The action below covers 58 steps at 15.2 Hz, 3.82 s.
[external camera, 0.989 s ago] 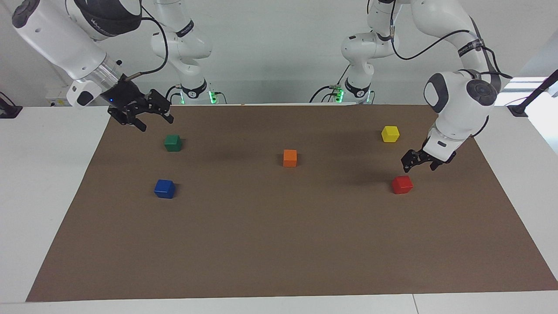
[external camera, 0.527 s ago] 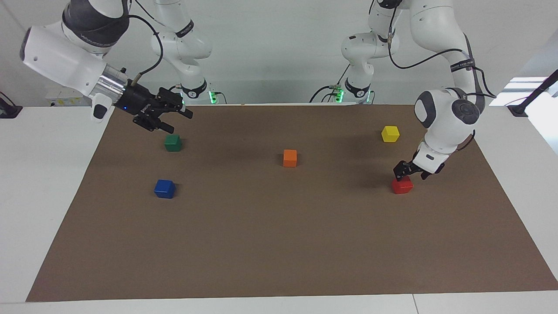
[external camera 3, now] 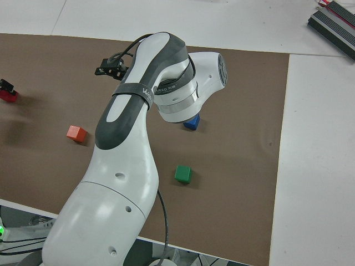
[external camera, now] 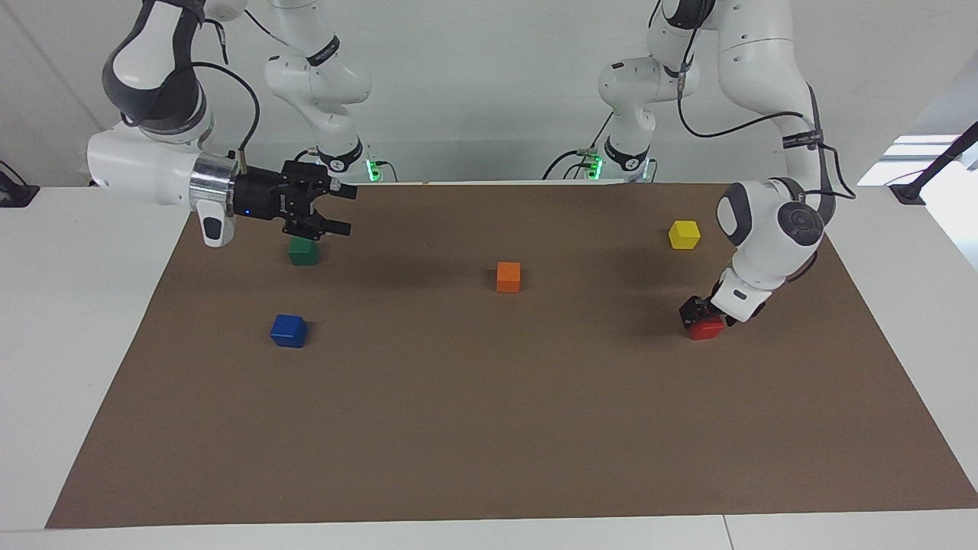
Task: Transfer red block to right arm and stack on blue block
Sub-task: 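Grasp the red block with the left gripper while the right gripper rises, then lift the red block toward the center while the right gripper approaches, then close the right gripper on the red block held by the left gripper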
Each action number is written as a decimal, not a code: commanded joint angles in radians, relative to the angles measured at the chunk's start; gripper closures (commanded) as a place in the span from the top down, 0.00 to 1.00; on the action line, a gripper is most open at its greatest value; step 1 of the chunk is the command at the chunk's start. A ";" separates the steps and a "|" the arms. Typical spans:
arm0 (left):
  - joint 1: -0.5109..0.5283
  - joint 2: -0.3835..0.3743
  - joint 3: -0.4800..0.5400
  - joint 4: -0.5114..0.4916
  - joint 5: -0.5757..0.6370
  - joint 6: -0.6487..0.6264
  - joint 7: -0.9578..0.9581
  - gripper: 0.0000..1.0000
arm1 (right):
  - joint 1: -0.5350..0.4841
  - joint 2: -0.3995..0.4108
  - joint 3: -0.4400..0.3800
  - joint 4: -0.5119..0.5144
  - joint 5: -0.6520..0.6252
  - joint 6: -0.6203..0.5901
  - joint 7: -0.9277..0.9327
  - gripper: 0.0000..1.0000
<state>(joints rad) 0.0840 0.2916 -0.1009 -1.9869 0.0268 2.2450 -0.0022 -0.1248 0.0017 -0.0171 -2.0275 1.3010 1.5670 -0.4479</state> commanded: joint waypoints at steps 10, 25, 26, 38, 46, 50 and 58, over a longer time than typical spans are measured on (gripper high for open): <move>0.008 -0.026 0.004 0.172 -0.133 -0.283 -0.087 0.00 | 0.007 0.340 0.009 -0.019 0.382 -0.479 -0.371 1.00; 0.000 -0.255 -0.034 0.206 -0.821 -0.581 -1.264 0.00 | 0.168 0.347 0.014 -0.115 0.535 -0.446 -0.414 1.00; 0.000 -0.281 -0.034 0.200 -0.844 -0.585 -1.300 0.00 | 0.198 0.348 0.013 -0.117 0.559 -0.434 -0.420 1.00; -0.257 -0.523 -0.043 -0.168 -1.180 -0.231 -1.437 0.00 | 0.321 0.347 0.013 -0.128 0.687 -0.311 -0.456 1.00; -0.486 -0.517 -0.045 -0.199 -1.216 0.108 -1.555 0.00 | 0.340 0.347 0.013 -0.129 0.707 -0.286 -0.471 1.00; -0.596 -0.490 -0.043 -0.201 -1.254 0.267 -1.579 0.00 | 0.373 0.347 0.013 -0.129 0.750 -0.271 -0.471 1.00; -0.615 -0.456 -0.043 -0.201 -1.262 0.294 -1.578 0.00 | 0.410 0.347 0.013 -0.123 0.787 -0.220 -0.486 1.00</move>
<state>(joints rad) -0.5089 -0.1635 -0.1576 -2.1791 -1.2093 2.5158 -1.5766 0.2771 0.3664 -0.0062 -2.1336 2.0635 1.3196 -0.9083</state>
